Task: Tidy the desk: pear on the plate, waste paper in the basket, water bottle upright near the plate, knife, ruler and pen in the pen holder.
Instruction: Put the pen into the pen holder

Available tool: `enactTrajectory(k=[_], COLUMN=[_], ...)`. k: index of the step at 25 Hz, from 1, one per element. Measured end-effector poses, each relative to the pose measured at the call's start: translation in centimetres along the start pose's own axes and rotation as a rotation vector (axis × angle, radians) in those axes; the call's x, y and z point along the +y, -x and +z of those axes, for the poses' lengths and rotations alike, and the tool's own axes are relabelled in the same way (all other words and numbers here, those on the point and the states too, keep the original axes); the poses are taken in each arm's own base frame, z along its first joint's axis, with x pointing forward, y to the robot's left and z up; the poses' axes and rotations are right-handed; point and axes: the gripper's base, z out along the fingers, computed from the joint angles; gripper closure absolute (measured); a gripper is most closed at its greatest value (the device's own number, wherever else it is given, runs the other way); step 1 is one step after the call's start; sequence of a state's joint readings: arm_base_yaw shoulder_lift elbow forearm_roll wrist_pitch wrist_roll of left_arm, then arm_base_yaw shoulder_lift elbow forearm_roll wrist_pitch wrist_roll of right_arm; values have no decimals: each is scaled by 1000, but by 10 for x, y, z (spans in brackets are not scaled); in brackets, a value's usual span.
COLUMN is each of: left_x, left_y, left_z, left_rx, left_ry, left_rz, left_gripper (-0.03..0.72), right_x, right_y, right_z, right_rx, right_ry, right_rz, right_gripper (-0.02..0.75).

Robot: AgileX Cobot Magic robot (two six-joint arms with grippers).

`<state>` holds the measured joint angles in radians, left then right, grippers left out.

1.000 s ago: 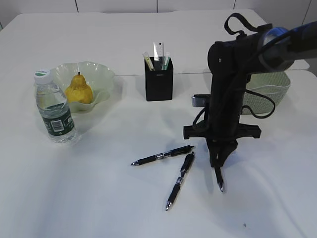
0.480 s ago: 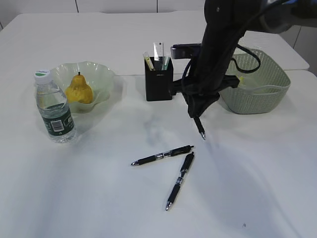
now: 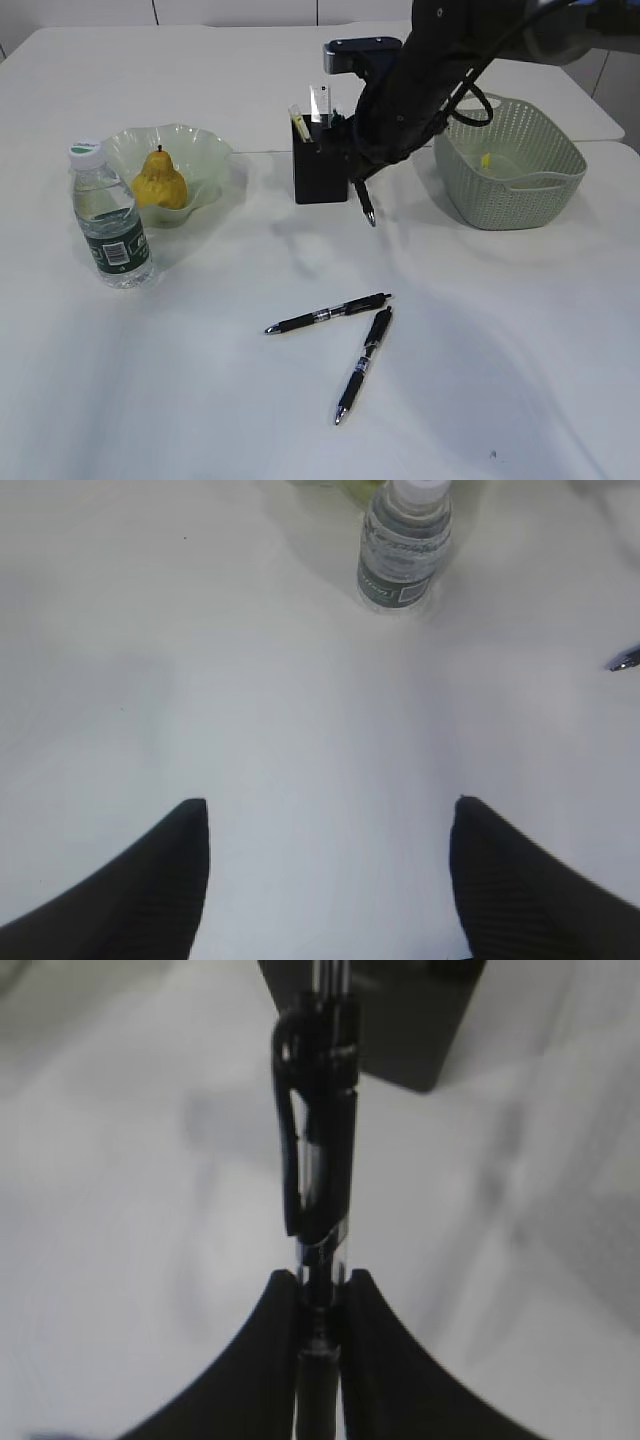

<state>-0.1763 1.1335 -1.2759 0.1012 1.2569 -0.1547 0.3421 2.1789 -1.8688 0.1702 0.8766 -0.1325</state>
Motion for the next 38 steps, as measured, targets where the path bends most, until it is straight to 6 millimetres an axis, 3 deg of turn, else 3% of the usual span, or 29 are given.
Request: enactTrajectory(k=[18,28,38], left_x=[1,1,1], left_y=[0,0,0], left_z=[0,0,0], left_rx=[-1,-1,-1], left_ry=[6,9,9], left_rz=[2,3,3], left_gripper=[161,161,161], right_x=[-9,-19,-23], right_y=[59,56,48], right_z=[-13,35,61], right_rx=[-716,-833,-833], right_ry=[-103,-148,-161], right_rz=[-12,-25,-35], right_gripper=[652,654,654])
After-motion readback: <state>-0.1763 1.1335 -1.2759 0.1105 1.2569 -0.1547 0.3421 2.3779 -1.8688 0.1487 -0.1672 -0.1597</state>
